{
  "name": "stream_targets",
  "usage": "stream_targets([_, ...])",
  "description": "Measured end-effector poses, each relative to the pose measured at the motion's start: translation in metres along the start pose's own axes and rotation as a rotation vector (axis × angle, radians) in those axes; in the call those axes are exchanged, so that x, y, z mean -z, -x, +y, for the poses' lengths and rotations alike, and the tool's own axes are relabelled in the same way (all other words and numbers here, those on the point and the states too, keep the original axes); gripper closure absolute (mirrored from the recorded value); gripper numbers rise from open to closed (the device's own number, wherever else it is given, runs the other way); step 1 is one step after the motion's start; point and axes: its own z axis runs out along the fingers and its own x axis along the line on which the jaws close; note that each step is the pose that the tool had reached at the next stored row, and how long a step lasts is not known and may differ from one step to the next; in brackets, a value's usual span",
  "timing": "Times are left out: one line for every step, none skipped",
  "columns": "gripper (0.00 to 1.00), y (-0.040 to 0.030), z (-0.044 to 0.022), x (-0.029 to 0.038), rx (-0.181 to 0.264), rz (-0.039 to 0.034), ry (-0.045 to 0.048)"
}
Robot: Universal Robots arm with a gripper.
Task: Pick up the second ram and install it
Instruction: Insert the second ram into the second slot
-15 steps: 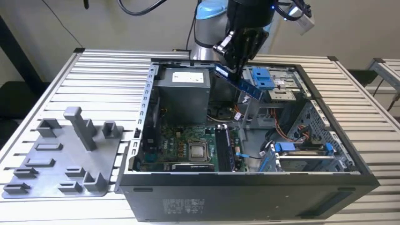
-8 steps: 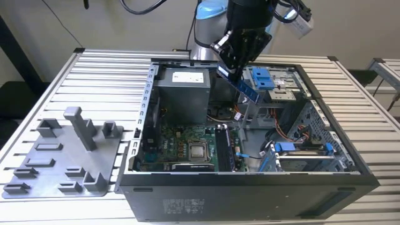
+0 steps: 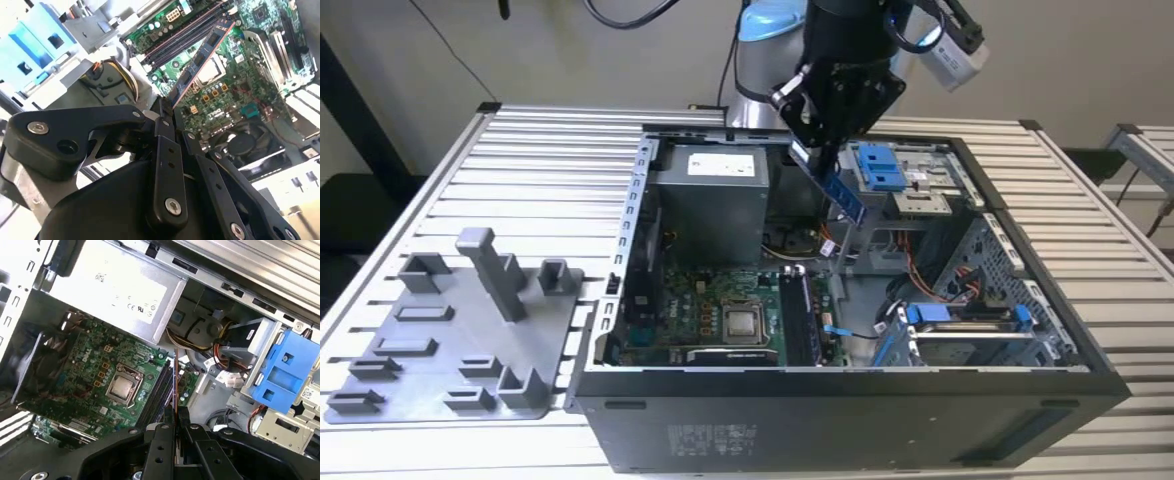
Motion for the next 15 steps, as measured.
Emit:
stream_targets([0.86, 0.0000, 0.0000, -0.0002, -0.018, -0.0004, -0.0002])
stream_targets([0.86, 0.0000, 0.0000, -0.0004, -0.036, -0.0008, -0.0004])
stream_targets([0.86, 0.0000, 0.0000, -0.0006, -0.053, -0.0011, -0.0006])
stream_targets([0.86, 0.0000, 0.0000, -0.0008, -0.072, -0.0016, -0.0008])
stream_targets([0.86, 0.0000, 0.0000, -0.0010, -0.091, -0.0019, -0.0010])
stream_targets([0.86, 0.0000, 0.0000, -0.0012, -0.109, -0.0023, -0.0012])
stream_targets([0.86, 0.0000, 0.0000, -0.0015, -0.128, -0.0027, -0.0014])
stream_targets([0.86, 0.0000, 0.0000, -0.0017, -0.146, -0.0031, -0.0016])
stream_targets([0.86, 0.0000, 0.0000, -0.0018, -0.163, -0.0034, -0.0019])
stream_targets([0.86, 0.0000, 0.0000, -0.0020, -0.181, -0.0038, -0.0021])
stream_targets([0.86, 0.0000, 0.0000, -0.0022, -0.199, -0.0042, -0.0023])
stream_targets([0.86, 0.0000, -0.0001, -0.0024, -0.217, -0.0046, -0.0025])
stream_targets([0.86, 0.0000, 0.0000, -0.0026, -0.235, -0.0049, -0.0027])
stream_targets([0.86, 0.0000, -0.0001, -0.0028, -0.255, -0.0054, -0.0029])
stream_targets([0.86, -0.0001, -0.0001, -0.0030, -0.273, -0.0057, -0.0032])
